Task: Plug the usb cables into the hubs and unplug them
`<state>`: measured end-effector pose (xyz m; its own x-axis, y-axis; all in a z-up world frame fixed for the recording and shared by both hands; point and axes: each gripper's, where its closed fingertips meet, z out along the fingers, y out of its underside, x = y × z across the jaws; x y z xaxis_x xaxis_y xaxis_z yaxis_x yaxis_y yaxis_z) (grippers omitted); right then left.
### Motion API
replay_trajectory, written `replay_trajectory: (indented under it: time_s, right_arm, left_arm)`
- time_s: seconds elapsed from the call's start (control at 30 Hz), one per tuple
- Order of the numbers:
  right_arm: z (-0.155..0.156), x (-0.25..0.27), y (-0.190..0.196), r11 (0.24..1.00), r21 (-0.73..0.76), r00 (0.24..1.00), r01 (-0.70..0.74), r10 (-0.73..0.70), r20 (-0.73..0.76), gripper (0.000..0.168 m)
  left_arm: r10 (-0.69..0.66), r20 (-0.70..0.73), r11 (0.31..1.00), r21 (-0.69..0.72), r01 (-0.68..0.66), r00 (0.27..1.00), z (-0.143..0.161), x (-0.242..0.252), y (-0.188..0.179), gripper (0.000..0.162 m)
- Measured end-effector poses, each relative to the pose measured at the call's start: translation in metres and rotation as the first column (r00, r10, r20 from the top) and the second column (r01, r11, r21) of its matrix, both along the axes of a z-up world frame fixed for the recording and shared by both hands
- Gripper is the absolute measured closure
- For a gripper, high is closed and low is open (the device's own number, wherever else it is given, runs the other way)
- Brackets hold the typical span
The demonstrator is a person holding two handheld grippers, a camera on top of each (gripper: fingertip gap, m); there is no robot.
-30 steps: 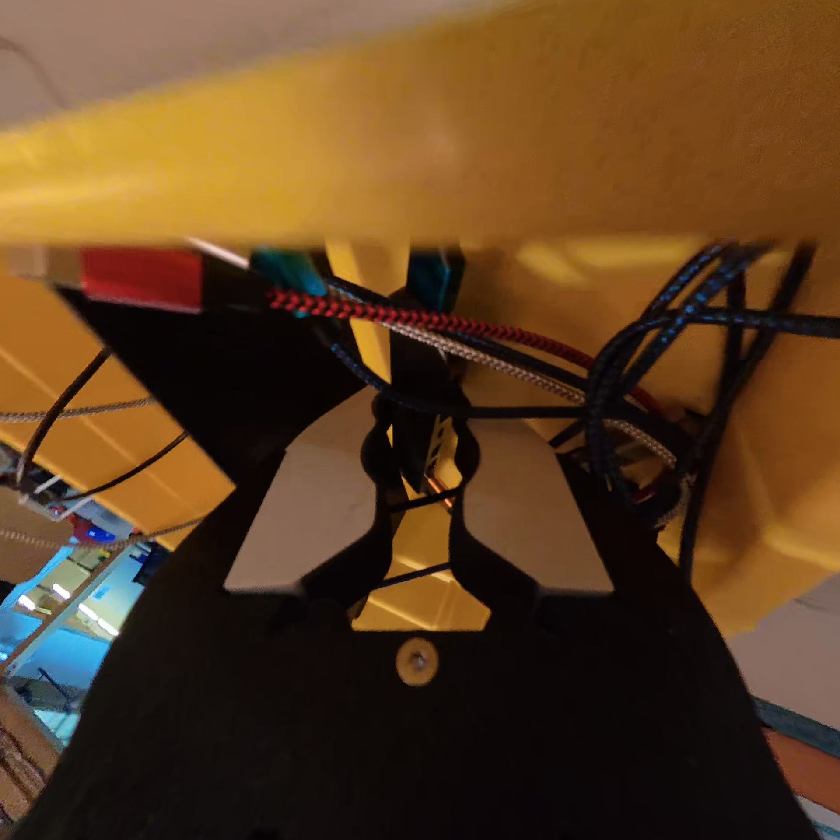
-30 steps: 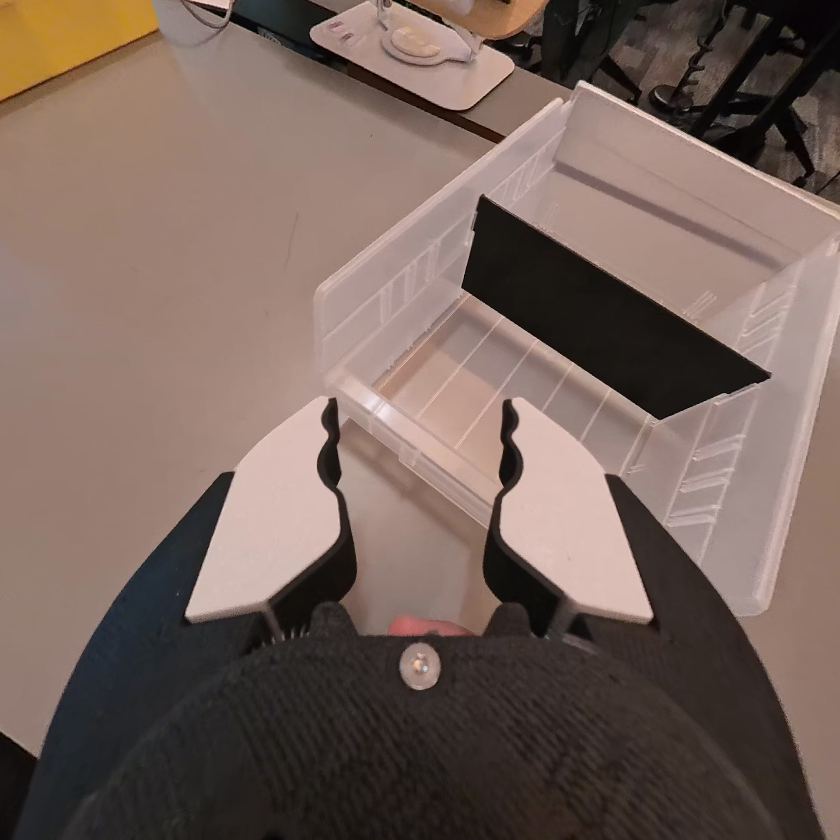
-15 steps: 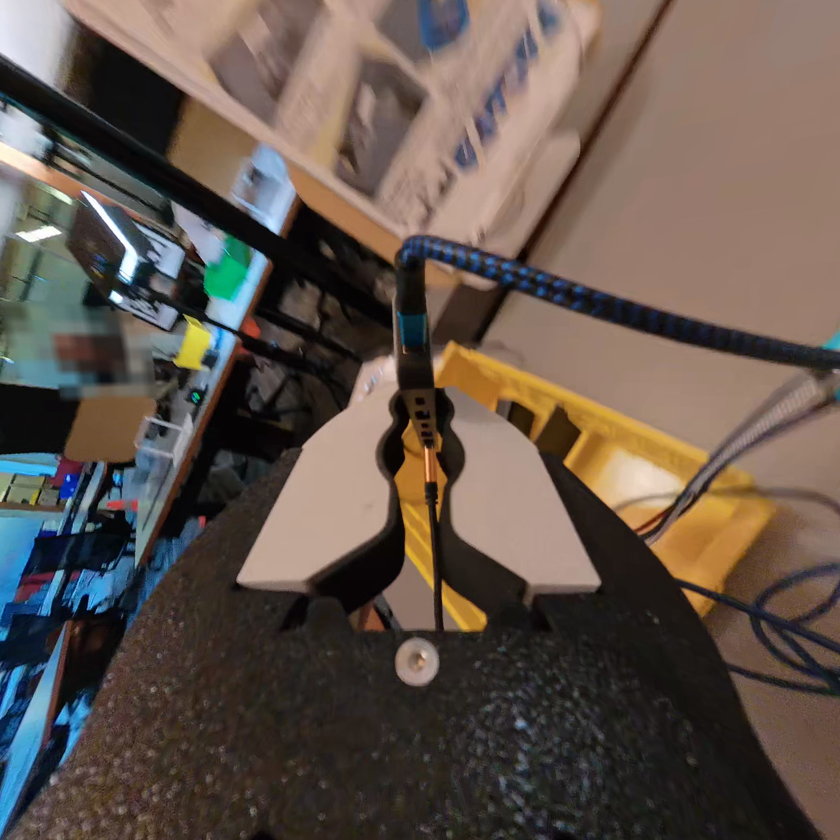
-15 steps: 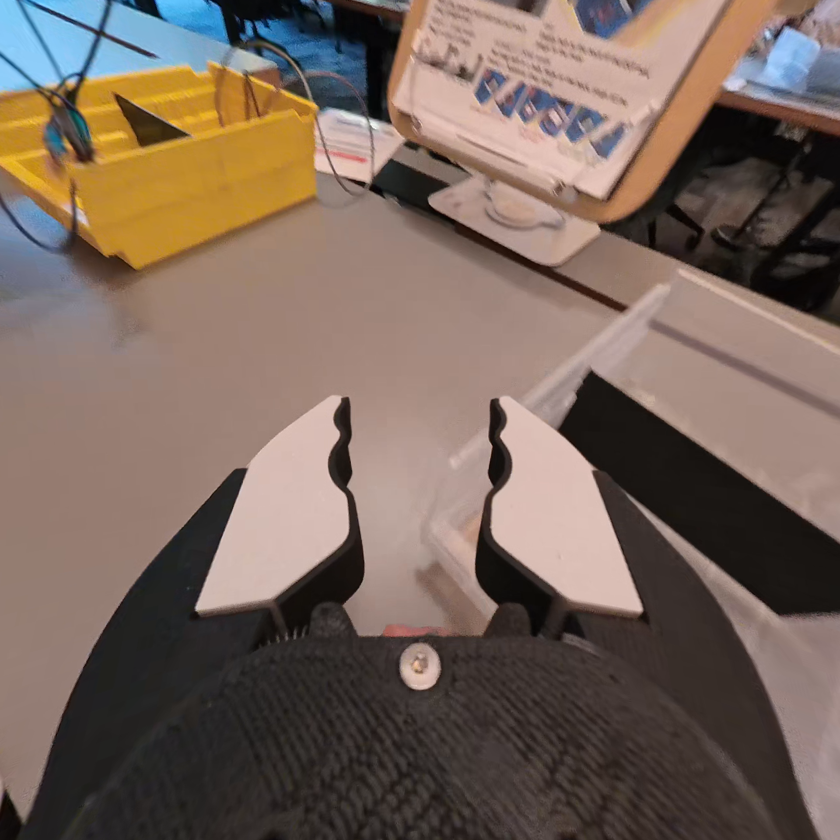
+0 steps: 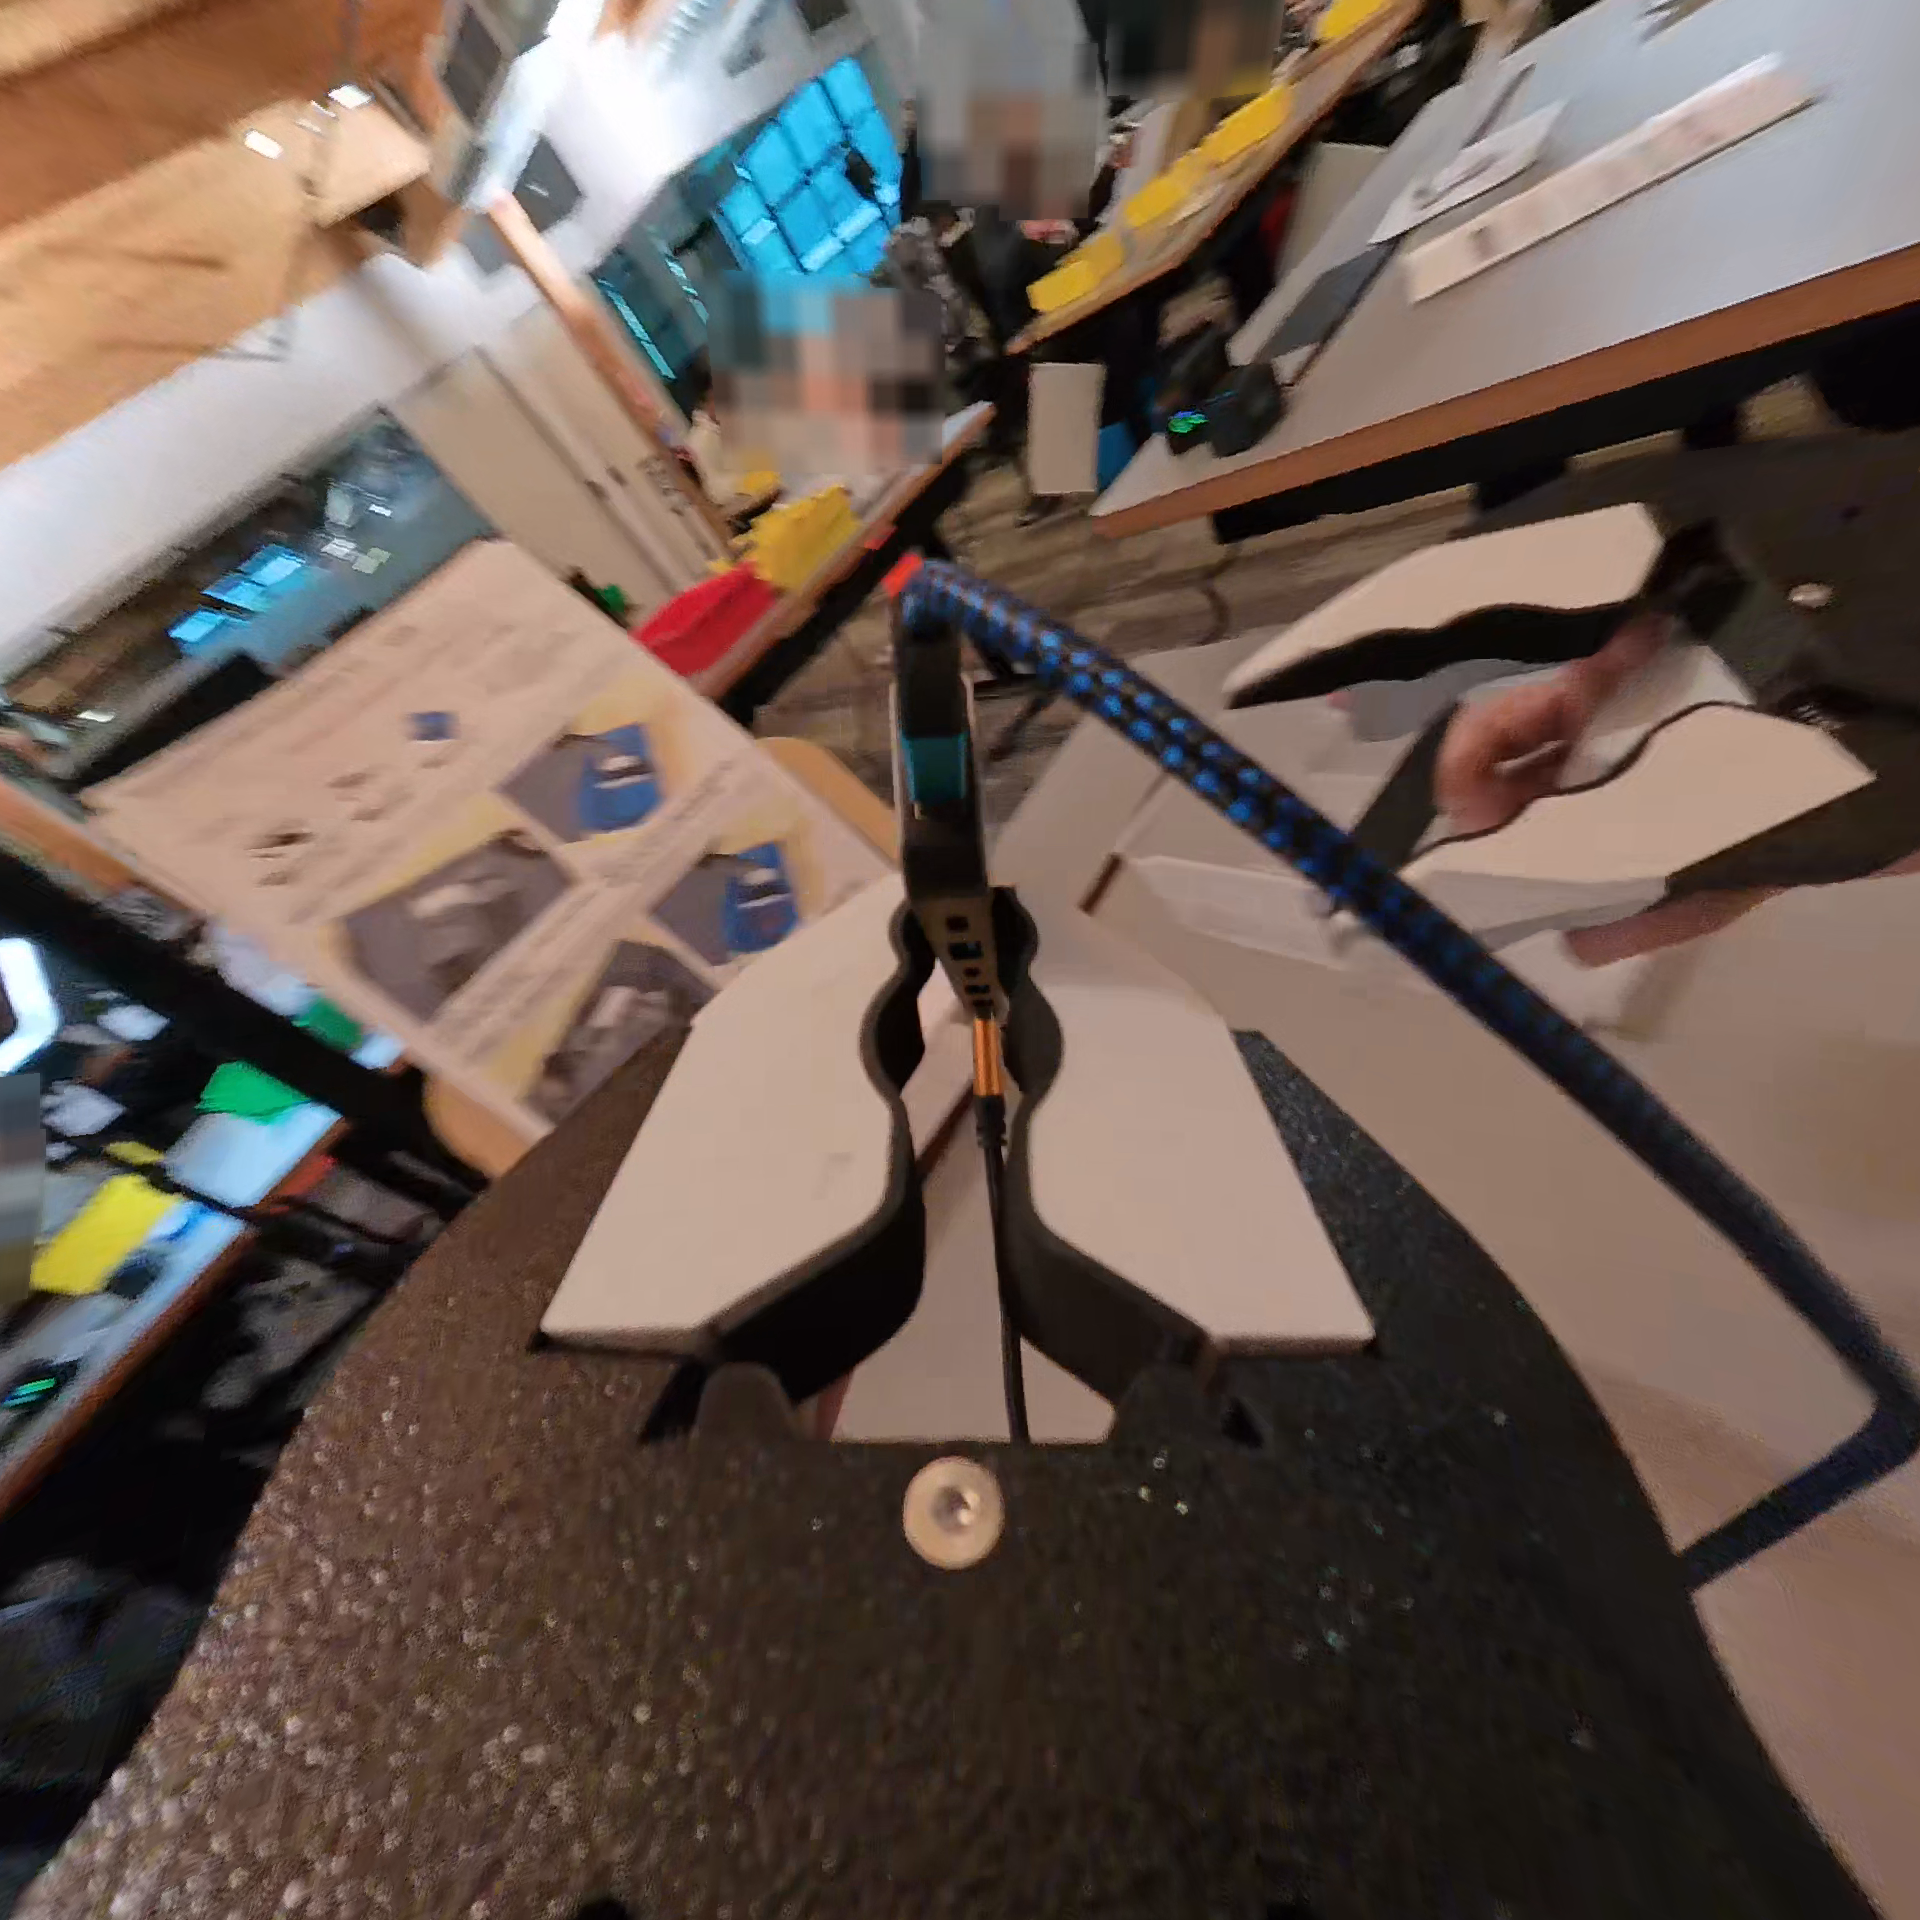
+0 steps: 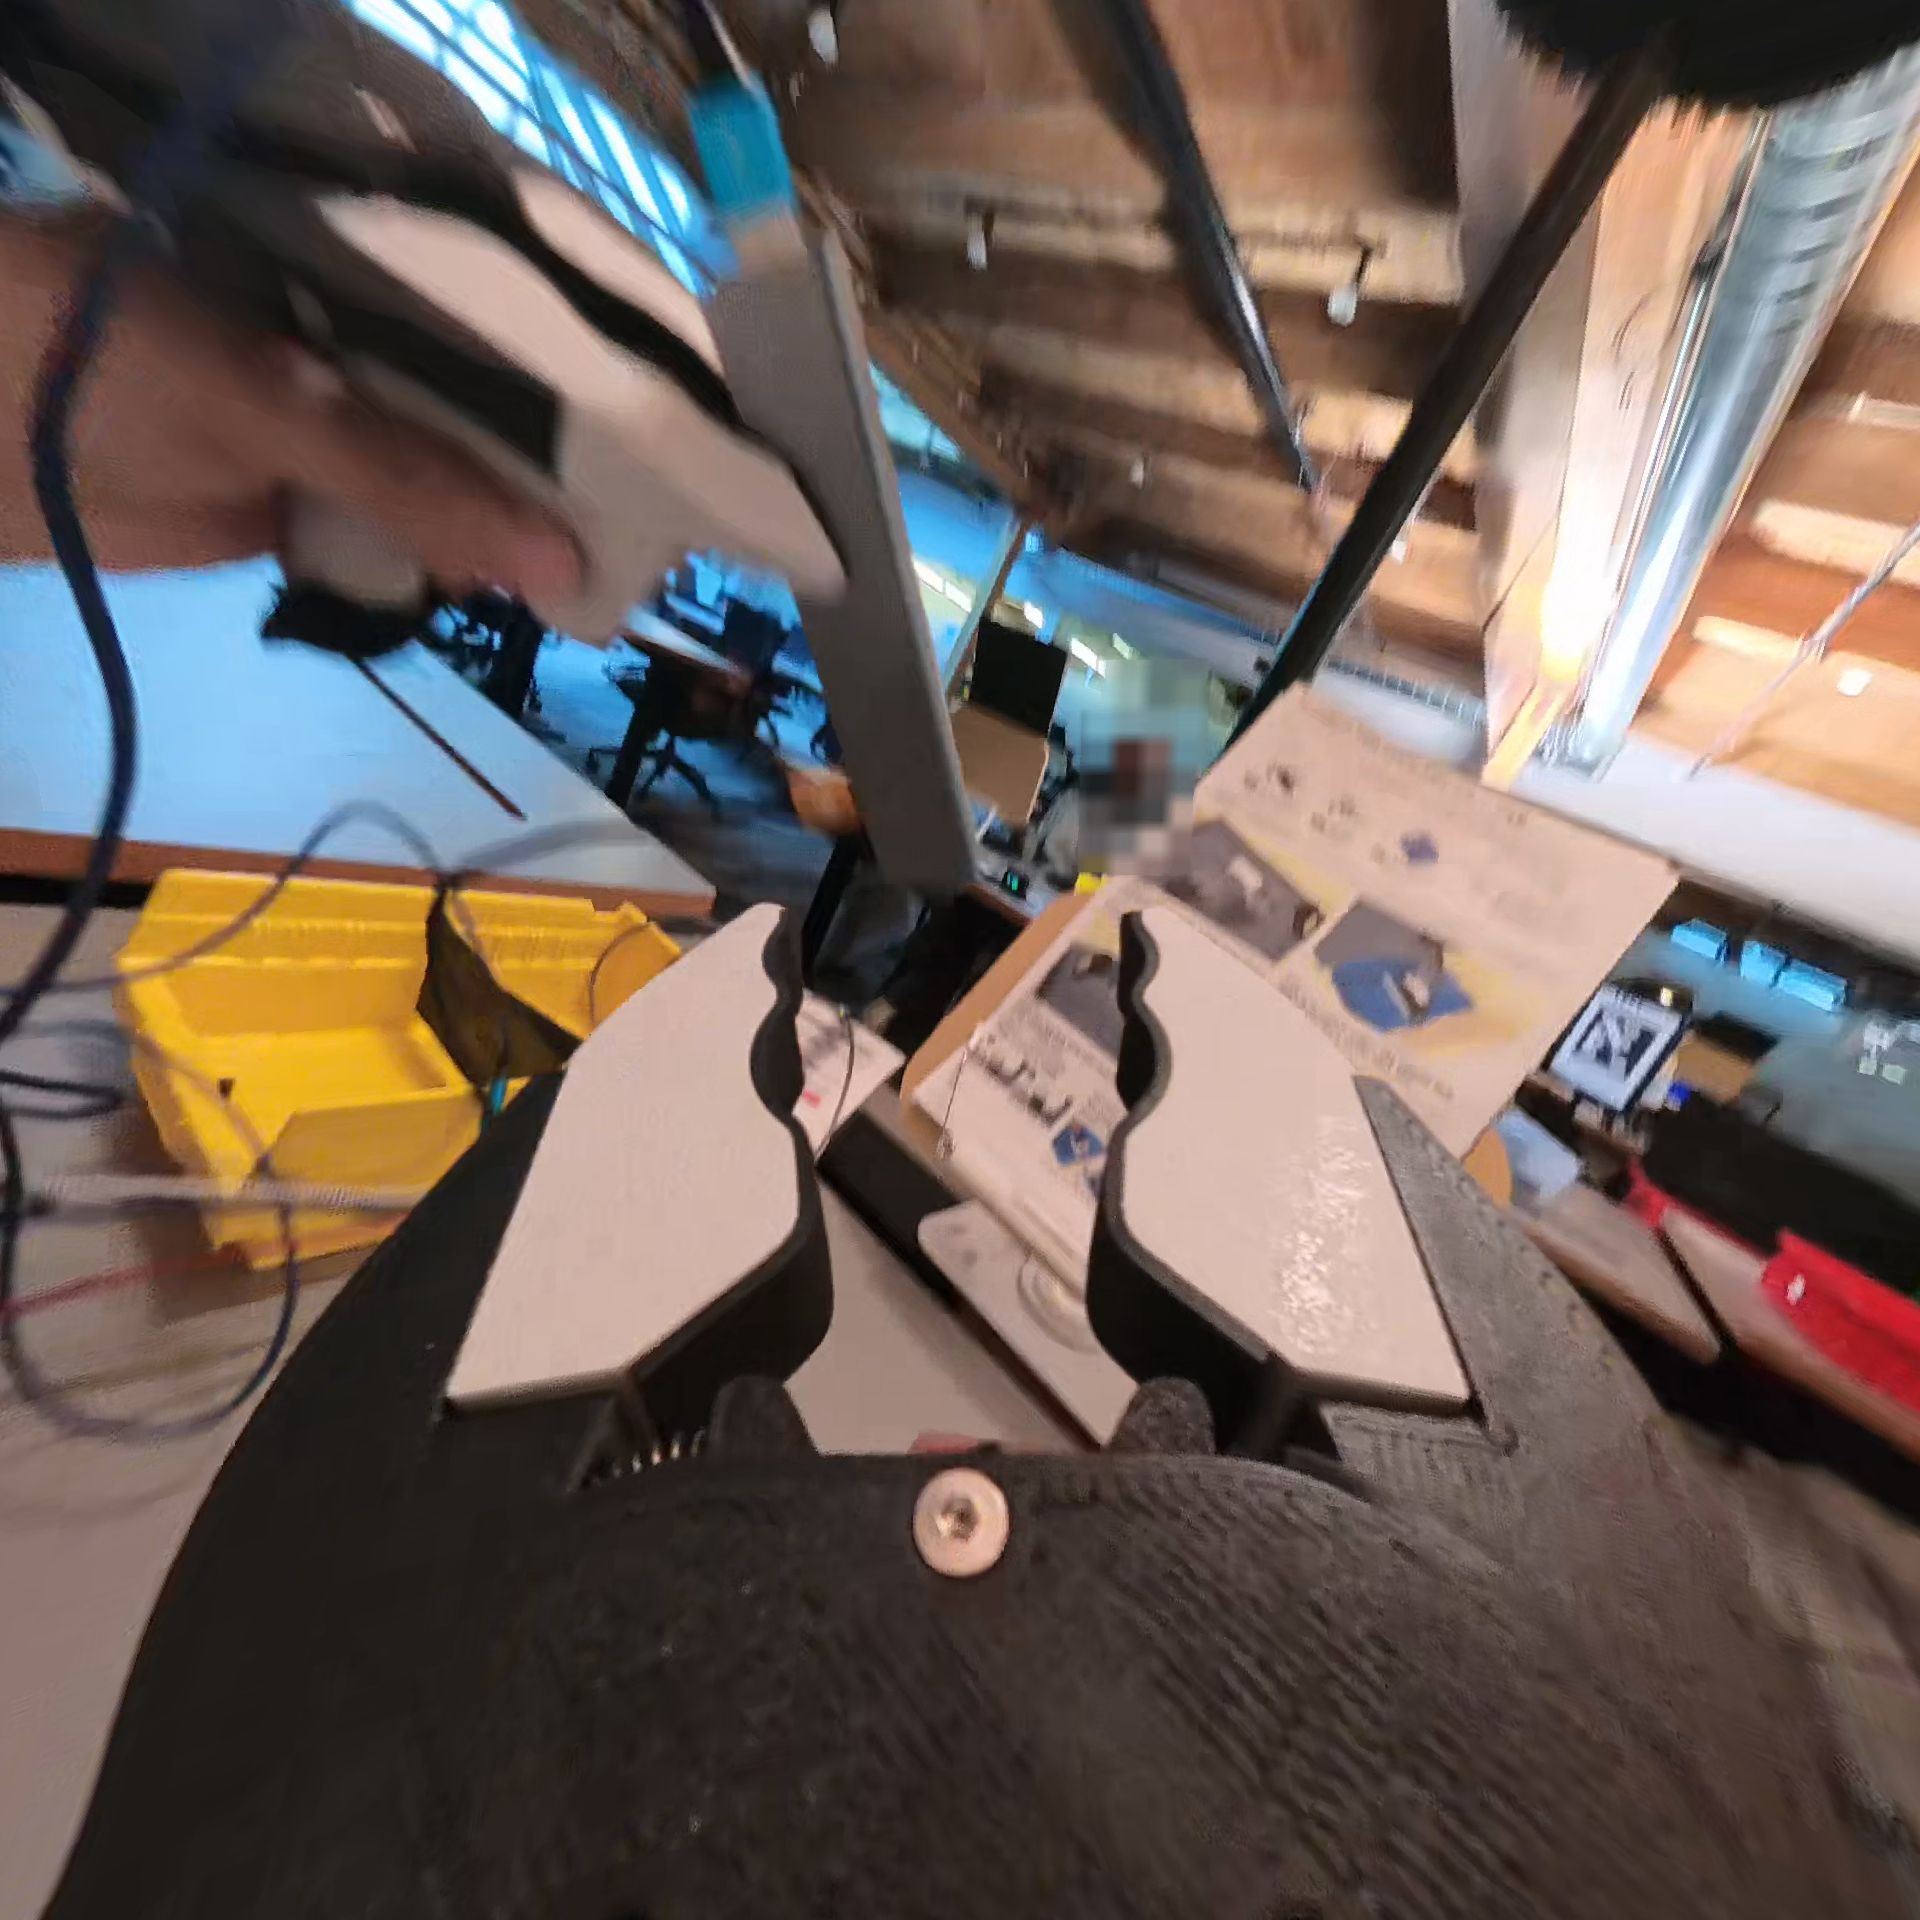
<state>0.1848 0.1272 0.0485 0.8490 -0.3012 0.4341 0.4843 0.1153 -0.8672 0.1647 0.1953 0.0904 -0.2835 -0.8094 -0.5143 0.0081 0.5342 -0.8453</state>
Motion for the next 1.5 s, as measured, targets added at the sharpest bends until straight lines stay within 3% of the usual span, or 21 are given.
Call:
replay_trajectory:
  time_s: [0.1,0.3,0.37,0.47,0.57,0.7,0.83,0.93,1.0,1.07,1.17,1.2,1.23,1.5]
  right_arm:
    - [-0.003,-0.001,0.0,1.0,0.006,0.999,-0.001,0.001,0.041,0.112]
    - [-0.05,0.025,-0.005,0.99,-0.102,0.993,0.101,-0.095,0.064,0.119]
    - [-0.061,0.029,-0.003,0.986,-0.12,0.992,0.117,-0.109,0.067,0.12]
    - [-0.069,0.039,-0.002,0.977,-0.096,0.978,0.192,-0.182,0.099,0.135]
    - [-0.071,0.043,-0.001,0.977,-0.047,0.976,0.206,-0.202,0.084,0.136]
    - [-0.068,0.043,-0.005,0.995,0.096,0.972,-0.01,0.032,-0.233,0.136]
    - [-0.06,0.022,-0.015,0.89,0.275,0.782,-0.363,0.452,-0.429,0.136]
    - [-0.056,0.003,-0.022,0.806,0.336,0.696,-0.487,0.591,-0.409,0.136]
    - [-0.058,-0.005,-0.02,0.778,0.344,0.673,-0.525,0.627,-0.391,0.136]
    - [-0.064,-0.007,-0.015,0.781,0.336,0.677,-0.527,0.625,-0.389,0.136]
    - [-0.071,-0.01,-0.01,0.776,0.303,0.657,-0.553,0.63,-0.414,0.136]
    - [-0.075,-0.01,-0.007,0.785,0.27,0.662,-0.557,0.616,-0.426,0.136]
    - [-0.078,-0.011,-0.006,0.785,0.253,0.655,-0.565,0.614,-0.441,0.136]
    - [-0.087,-0.006,-0.009,0.768,0.222,0.621,-0.601,0.623,-0.475,0.136]
  left_arm:
    - [-0.071,-0.095,0.997,-0.04,0.068,0.993,-0.032,0.017,-0.038,0.152]
    - [-0.085,-0.23,0.991,-0.125,0.057,0.97,-0.084,0.04,-0.075,0.152]
    - [-0.093,-0.268,0.982,-0.181,0.044,0.959,-0.096,0.044,-0.083,0.152]
    - [-0.079,-0.3,0.969,-0.246,0.003,0.951,-0.107,0.048,-0.089,0.151]
    - [-0.07,-0.288,0.968,-0.25,-0.005,0.955,-0.111,0.048,-0.091,0.149]
    - [-0.166,-0.21,0.979,-0.153,0.135,0.963,-0.105,0.035,-0.096,0.122]
    - [-0.356,-0.171,0.934,-0.092,0.345,0.919,-0.108,0.014,-0.088,0.108]
    - [-0.471,-0.241,0.87,-0.287,0.402,0.848,-0.12,0.007,-0.079,0.099]
    - [-0.534,-0.263,0.799,-0.468,0.378,0.803,-0.123,0.008,-0.083,0.102]
    - [-0.599,-0.312,0.753,-0.532,0.388,0.737,-0.136,0.004,-0.098,0.101]
    - [-0.549,-0.453,0.826,-0.424,0.372,0.702,-0.171,0.005,-0.106,0.09]
    - [-0.54,-0.462,0.834,-0.408,0.372,0.703,-0.175,0.007,-0.107,0.092]
    - [-0.544,-0.453,0.831,-0.406,0.38,0.706,-0.176,0.009,-0.109,0.104]
    - [-0.675,-0.338,0.72,-0.5,0.482,0.656,-0.179,0.015,-0.114,0.105]
